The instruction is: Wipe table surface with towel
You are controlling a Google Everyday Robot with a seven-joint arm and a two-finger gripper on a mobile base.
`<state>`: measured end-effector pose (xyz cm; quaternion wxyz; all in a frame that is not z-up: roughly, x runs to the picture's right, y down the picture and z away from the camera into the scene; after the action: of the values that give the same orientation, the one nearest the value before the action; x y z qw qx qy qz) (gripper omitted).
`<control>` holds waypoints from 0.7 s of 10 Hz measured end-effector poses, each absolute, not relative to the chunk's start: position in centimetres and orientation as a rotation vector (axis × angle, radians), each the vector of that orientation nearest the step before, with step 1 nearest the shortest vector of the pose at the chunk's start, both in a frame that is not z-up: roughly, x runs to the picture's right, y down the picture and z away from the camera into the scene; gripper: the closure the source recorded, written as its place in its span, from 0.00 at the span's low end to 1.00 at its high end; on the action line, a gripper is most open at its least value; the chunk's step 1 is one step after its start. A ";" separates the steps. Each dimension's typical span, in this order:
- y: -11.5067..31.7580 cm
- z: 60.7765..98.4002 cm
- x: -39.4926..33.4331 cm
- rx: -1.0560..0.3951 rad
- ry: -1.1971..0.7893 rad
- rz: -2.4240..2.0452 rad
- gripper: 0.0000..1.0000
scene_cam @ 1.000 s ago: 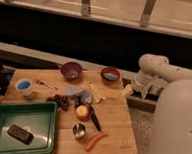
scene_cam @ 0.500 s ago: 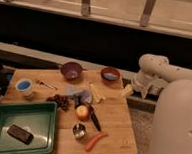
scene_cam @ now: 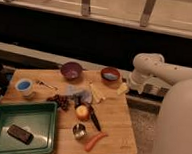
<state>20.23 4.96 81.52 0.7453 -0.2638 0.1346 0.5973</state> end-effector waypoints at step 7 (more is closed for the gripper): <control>-3.9 75.1 1.8 -0.457 -0.026 0.975 0.20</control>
<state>1.81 -3.94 75.07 0.8585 -0.2176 -0.0123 0.4642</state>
